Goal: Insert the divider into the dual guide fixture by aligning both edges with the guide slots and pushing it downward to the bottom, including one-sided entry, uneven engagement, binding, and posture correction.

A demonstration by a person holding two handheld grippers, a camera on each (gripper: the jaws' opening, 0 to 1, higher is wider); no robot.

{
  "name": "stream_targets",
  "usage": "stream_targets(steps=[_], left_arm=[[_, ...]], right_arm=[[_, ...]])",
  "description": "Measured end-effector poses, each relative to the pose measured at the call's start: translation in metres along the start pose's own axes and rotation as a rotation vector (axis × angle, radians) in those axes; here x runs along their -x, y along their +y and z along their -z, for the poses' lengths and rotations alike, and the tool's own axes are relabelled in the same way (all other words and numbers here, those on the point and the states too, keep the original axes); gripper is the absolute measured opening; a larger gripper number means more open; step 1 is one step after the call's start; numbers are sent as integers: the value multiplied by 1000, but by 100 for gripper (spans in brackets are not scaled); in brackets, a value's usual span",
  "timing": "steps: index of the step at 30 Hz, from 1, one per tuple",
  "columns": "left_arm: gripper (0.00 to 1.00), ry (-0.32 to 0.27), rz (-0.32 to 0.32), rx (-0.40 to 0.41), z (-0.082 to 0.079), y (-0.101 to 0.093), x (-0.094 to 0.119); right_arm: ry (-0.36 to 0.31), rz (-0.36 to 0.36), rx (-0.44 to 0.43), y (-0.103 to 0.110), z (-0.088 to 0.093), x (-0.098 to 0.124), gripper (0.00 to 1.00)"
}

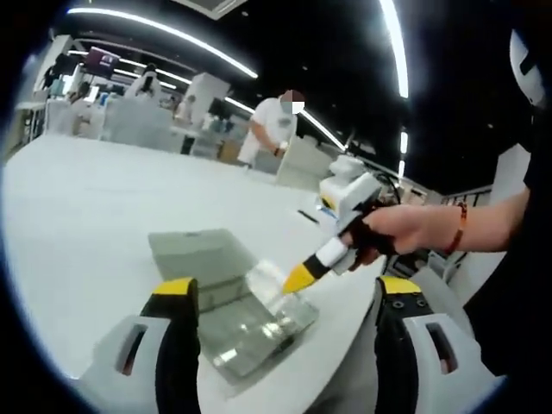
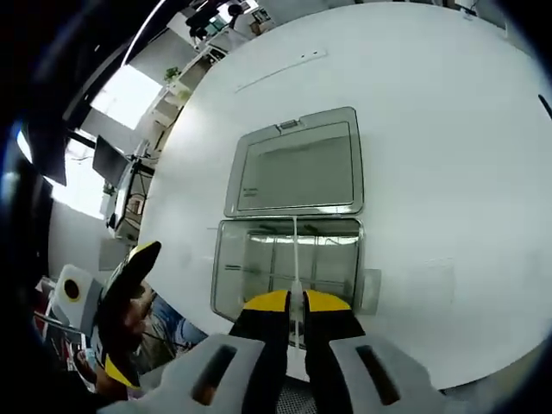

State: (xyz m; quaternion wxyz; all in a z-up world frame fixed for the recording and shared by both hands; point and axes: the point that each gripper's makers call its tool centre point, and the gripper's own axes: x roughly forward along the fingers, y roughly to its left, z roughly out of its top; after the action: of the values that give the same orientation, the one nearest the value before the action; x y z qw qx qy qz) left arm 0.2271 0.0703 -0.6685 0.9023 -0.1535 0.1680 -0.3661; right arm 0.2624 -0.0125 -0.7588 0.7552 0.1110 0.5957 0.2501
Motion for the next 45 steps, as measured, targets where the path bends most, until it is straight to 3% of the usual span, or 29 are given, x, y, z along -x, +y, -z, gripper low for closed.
stream_targets(steps=[10,21,31,45], left_arm=[[82,4,18,12,1,1,-2],[80,2,36,25,1,7,-3],[80,6,39,42,4,8,-3],[79,11,25,61,6,9,-1]], right_arm=[[29,19,-12,-2,1,3,0],[118,85,-42,3,1,2,0],[198,135,13,3,1,1,0],[245,110,11,6,3,-3,0]])
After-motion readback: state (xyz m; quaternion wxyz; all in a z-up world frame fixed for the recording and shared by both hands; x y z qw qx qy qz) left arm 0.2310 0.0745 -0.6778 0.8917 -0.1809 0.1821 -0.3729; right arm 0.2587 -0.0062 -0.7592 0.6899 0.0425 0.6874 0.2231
